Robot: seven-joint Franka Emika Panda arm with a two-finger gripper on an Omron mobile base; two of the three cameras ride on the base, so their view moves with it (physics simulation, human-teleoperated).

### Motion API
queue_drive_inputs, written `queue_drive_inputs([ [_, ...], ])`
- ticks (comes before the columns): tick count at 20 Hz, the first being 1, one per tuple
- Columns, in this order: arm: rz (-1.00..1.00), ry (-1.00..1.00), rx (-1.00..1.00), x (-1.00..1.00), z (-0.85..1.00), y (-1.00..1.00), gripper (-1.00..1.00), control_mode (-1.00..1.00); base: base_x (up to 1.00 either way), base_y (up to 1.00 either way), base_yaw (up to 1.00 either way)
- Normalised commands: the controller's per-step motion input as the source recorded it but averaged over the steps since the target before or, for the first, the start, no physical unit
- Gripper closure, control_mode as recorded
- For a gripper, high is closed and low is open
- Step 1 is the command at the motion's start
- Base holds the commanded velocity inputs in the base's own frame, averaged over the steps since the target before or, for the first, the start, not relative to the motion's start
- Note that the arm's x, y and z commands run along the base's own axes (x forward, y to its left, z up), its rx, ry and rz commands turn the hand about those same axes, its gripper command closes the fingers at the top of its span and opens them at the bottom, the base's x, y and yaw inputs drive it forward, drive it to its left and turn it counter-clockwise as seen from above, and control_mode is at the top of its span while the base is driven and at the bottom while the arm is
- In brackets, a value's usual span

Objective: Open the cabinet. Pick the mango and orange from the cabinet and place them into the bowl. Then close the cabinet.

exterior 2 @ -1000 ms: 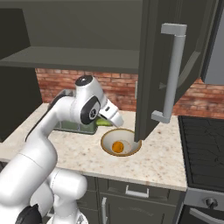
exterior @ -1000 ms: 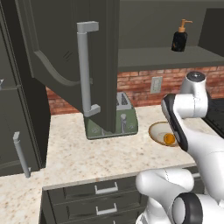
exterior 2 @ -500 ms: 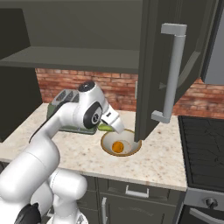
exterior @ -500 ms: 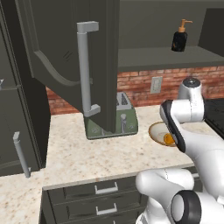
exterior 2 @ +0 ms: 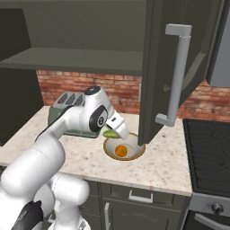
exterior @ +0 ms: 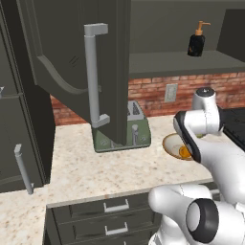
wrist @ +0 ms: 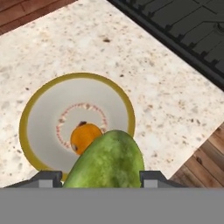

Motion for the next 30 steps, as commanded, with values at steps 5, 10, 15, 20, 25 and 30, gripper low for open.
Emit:
queue_drive_inputs([
  [5,-0.04,0.07,0.0,0.08,-0.12,-0.04,1.0,-1.0,0.0,0.0,0.0],
  [10,-0.03,0.05,0.0,0.08,-0.14,-0.05,1.0,-1.0,0.0,0.0,0.0],
  [15,-0.03,0.03,0.0,0.09,-0.16,-0.04,1.0,-1.0,0.0,0.0,0.0],
  [20,-0.03,0.02,0.0,0.13,-0.2,-0.03,1.0,-1.0,0.0,0.0,0.0],
  [25,-0.03,0.0,0.0,0.18,-0.21,-0.02,1.0,-1.0,0.0,0.0,0.0],
  [30,-0.03,0.0,0.0,0.2,-0.18,-0.03,1.0,-1.0,0.0,0.0,0.0],
])
